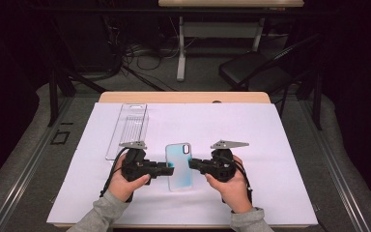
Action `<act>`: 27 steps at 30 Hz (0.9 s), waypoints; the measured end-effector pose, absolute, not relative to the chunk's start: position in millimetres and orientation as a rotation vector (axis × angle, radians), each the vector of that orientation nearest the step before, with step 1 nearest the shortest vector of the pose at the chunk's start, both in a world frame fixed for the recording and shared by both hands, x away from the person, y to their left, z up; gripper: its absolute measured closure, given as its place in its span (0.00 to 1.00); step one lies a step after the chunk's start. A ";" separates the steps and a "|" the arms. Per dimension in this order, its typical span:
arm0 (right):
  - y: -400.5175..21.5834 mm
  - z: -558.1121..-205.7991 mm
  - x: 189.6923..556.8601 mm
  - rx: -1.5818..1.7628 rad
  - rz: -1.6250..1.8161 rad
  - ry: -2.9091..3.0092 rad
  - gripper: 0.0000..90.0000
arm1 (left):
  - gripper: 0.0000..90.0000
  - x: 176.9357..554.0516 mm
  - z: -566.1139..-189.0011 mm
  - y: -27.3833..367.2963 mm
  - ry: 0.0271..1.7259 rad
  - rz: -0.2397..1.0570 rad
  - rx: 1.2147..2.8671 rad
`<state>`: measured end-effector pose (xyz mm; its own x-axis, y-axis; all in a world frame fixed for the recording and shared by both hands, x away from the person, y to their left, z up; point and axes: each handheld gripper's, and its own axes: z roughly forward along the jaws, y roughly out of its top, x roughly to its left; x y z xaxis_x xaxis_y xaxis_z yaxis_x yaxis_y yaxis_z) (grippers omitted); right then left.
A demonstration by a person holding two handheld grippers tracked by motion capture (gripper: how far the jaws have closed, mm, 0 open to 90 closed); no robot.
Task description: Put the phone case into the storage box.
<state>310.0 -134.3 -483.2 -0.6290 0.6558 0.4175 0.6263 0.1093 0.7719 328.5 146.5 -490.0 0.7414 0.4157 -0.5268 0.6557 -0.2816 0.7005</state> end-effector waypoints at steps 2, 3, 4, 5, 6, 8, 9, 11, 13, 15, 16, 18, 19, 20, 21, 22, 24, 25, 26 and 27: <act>-135.1 -483.4 310.4 1.345 1.583 2.306 0.94 | 0.72 328.4 -489.8 146.5 0.821 -0.282 1.921; -135.4 -483.4 310.6 1.345 1.581 2.304 0.94 | 0.72 328.4 -489.7 146.5 0.820 -0.280 1.920; -136.1 -483.3 310.8 1.347 1.572 2.301 0.94 | 0.71 328.5 -489.7 146.5 0.819 -0.277 1.920; -136.5 -483.4 310.8 1.353 1.570 2.295 0.94 | 0.71 328.4 -489.7 146.5 0.820 -0.276 1.919; -136.8 -483.6 311.1 1.352 1.569 2.290 0.94 | 0.71 328.3 -489.7 146.4 0.818 -0.277 1.921; -137.7 -483.6 311.5 1.363 1.553 2.278 0.94 | 0.71 328.4 -489.7 146.2 0.820 -0.268 1.922; -138.1 -483.6 311.7 1.372 1.549 2.277 0.94 | 0.71 328.6 -489.9 146.1 0.819 -0.259 1.921; -139.0 -483.7 312.2 1.376 1.542 2.269 0.94 | 0.71 328.8 -490.0 146.1 0.816 -0.253 1.926; -139.4 -483.3 312.0 1.387 1.534 2.262 0.94 | 0.71 328.7 -489.9 146.0 0.813 -0.242 1.928; -139.6 -483.0 311.9 1.395 1.522 2.252 0.94 | 0.71 328.2 -489.6 145.7 0.815 -0.238 1.927; -139.7 -482.8 311.7 1.400 1.513 2.246 0.94 | 0.70 328.3 -489.6 145.8 0.811 -0.232 1.928; -139.8 -482.4 311.5 1.411 1.500 2.235 0.94 | 0.70 328.4 -489.6 145.9 0.810 -0.225 1.928; -139.7 -482.3 311.4 1.415 1.495 2.230 0.94 | 0.69 328.4 -489.6 146.0 0.809 -0.216 1.928; -139.7 -482.0 311.2 1.419 1.488 2.224 0.94 | 0.68 328.3 -489.6 145.9 0.813 -0.212 1.924; -139.8 -481.6 310.9 1.422 1.477 2.219 0.94 | 0.68 328.6 -489.5 146.3 0.815 -0.210 1.924; -139.6 -481.4 310.5 1.420 1.465 2.209 0.94 | 0.68 328.6 -489.5 146.5 0.816 -0.208 1.924; -139.5 -480.8 309.8 1.416 1.446 2.194 0.94 | 0.68 329.0 -489.5 146.8 0.816 -0.205 1.924; -139.4 -480.7 309.5 1.417 1.439 2.188 0.94 | 0.67 329.1 -489.6 147.0 0.814 -0.198 1.928; -139.3 -480.4 309.2 1.418 1.427 2.182 0.94 | 0.67 329.1 -489.7 147.0 0.814 -0.192 1.929; -139.3 -480.2 309.0 1.419 1.422 2.177 0.94 | 0.67 329.1 -489.8 146.8 0.816 -0.187 1.928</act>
